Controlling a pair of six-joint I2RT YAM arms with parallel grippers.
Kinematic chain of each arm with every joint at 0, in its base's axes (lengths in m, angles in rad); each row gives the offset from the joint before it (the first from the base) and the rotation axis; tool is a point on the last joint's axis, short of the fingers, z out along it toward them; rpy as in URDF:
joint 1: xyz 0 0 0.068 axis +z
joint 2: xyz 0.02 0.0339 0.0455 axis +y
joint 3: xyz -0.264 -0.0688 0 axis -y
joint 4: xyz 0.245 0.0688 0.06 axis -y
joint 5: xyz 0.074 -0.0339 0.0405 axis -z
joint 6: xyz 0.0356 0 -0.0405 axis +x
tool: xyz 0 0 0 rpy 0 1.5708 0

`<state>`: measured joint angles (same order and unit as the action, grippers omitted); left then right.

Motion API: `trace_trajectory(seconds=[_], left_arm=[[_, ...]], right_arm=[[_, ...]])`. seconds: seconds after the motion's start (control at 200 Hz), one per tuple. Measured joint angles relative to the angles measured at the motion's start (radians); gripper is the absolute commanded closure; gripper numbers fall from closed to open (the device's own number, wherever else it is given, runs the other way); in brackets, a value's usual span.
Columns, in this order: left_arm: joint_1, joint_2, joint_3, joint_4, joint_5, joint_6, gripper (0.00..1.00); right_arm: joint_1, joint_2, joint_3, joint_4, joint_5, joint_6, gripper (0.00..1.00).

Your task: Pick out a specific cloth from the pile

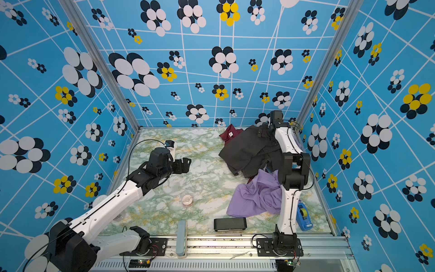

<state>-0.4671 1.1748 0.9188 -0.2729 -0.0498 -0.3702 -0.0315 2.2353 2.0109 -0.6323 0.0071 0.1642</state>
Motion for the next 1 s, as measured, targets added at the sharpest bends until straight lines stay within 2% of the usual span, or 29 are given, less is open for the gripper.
trace_trajectory(seconds=[0.045, 0.085, 0.29, 0.47, 0.57, 0.78, 1.005], left_arm=[[0.0, 0.0, 0.0, -0.002, -0.002, 0.001, 0.06], [0.0, 0.001, 0.0, -0.005, -0.003, 0.001, 0.06], [-0.007, 0.001, 0.0, -0.009, -0.004, 0.004, 0.06], [-0.011, -0.011, 0.0, -0.013, -0.012, 0.004, 0.06], [-0.012, -0.042, -0.001, -0.013, -0.016, 0.004, 0.06], [-0.013, -0.123, -0.026, -0.011, -0.019, 0.003, 0.06], [-0.013, -0.204, -0.066, -0.012, -0.03, 0.003, 0.06]], right_arm=[[-0.002, 0.008, 0.0, -0.011, -0.004, 0.0, 0.06], [-0.003, 0.01, 0.0, -0.016, -0.01, 0.001, 0.14], [-0.003, 0.01, 0.004, -0.066, -0.035, 0.004, 1.0], [-0.004, -0.003, -0.014, -0.073, -0.044, 0.008, 1.0], [-0.004, -0.061, -0.065, -0.071, -0.055, 0.012, 1.0], [-0.003, -0.312, -0.159, -0.079, -0.128, 0.062, 1.0], [-0.002, -0.622, -0.201, 0.0, -0.219, 0.142, 1.0]])
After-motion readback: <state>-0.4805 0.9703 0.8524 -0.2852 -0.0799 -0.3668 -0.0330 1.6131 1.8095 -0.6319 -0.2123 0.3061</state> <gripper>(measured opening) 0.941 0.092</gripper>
